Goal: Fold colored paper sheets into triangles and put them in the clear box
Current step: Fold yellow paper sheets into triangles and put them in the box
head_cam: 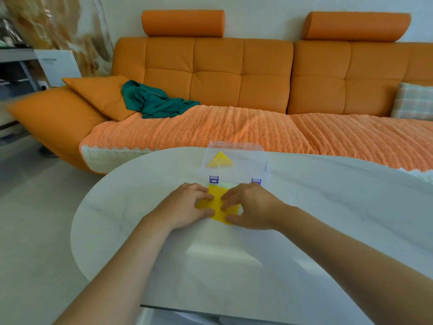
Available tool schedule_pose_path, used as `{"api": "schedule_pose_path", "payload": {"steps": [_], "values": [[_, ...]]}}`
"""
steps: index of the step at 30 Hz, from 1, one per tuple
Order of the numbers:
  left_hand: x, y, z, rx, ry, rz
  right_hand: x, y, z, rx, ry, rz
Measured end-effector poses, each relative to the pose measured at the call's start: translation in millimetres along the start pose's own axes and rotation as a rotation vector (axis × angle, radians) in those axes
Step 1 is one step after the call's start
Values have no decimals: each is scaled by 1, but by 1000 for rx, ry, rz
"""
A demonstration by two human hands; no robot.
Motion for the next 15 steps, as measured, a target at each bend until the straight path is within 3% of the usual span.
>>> {"api": "schedule_pose_path", "payload": {"steps": [3,5,9,15], "values": [[1,0,-3,-28,-6,23,15,5,2,-32,-217,180],[0,-1,-2,-29,-19,54,19,5,-1,-82,-267,224],[-16,-12,1,-98,26,34,13,-15,-1,-208,-80,96],[-54,-27,4,-356,98,30,9,-49,27,-433,-82,-31]]}}
Point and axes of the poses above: each hand's wrist, its own z-axis away from the middle knuckle, its own y-axis out of the palm, x = y × z, the point moved 6 cm from there along -z, towards the middle knuckle, and after that the axes turned 13 degrees about -z, right-handed, at the moved point
